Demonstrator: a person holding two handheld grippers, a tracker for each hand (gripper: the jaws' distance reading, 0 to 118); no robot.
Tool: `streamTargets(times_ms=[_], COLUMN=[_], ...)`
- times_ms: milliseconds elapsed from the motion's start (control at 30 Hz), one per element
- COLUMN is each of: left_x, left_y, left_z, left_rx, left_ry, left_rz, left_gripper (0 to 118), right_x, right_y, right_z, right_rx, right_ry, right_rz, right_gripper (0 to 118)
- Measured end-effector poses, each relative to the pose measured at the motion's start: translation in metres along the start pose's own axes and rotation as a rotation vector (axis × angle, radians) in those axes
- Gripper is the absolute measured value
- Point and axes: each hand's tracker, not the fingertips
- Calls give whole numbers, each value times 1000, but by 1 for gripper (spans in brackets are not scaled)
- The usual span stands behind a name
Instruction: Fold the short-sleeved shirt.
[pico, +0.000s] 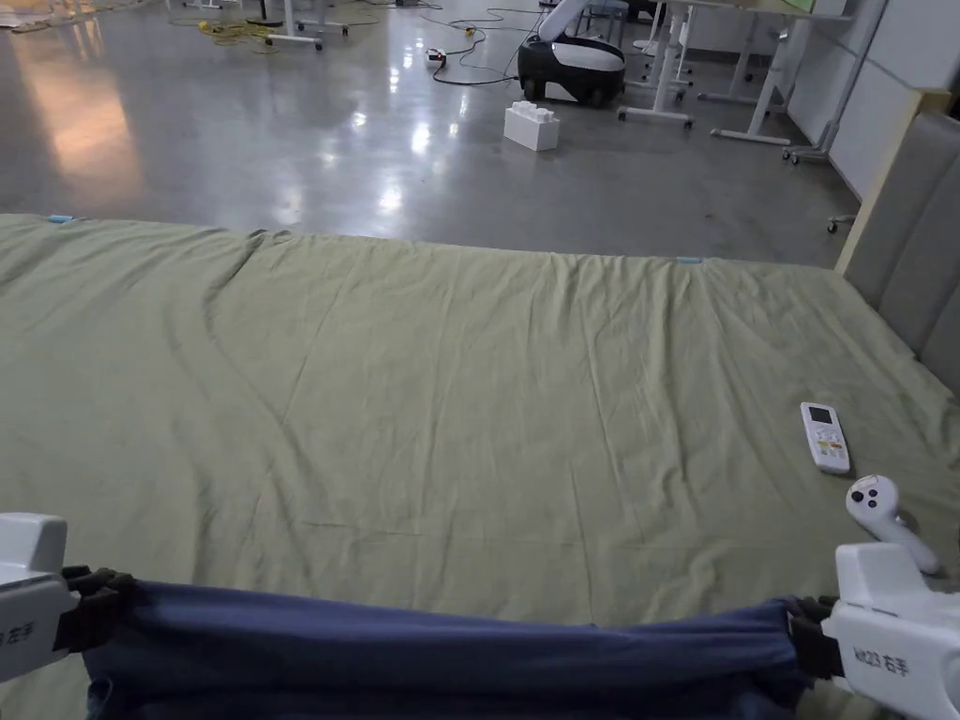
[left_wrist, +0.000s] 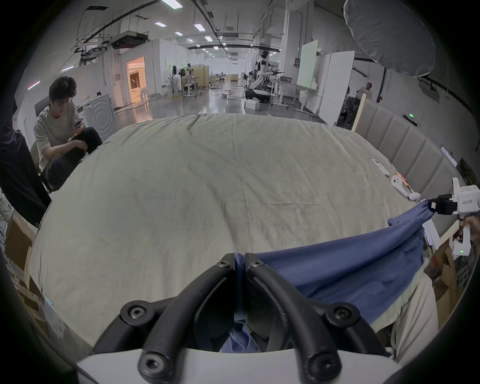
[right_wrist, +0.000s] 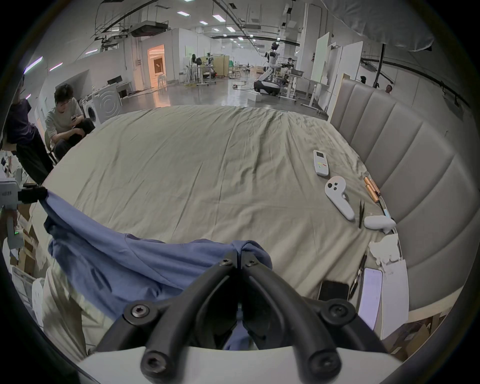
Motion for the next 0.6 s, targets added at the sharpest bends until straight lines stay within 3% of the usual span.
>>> streamTargets(times_ms=[233, 600], left_x=[-7, 0], left_y=[-50, -107], left_z=[13, -12], left_rx=[-86, -268], left_ry=[-22, 4], left_rz=[6, -17], left_gripper=[7, 7], right_x=[-6, -24], right_y=[-57, -126], right_z=[10, -32], right_rx=[-99, -274], right_ry=[7, -23], right_rz=[21, 63], right_gripper=[2, 2])
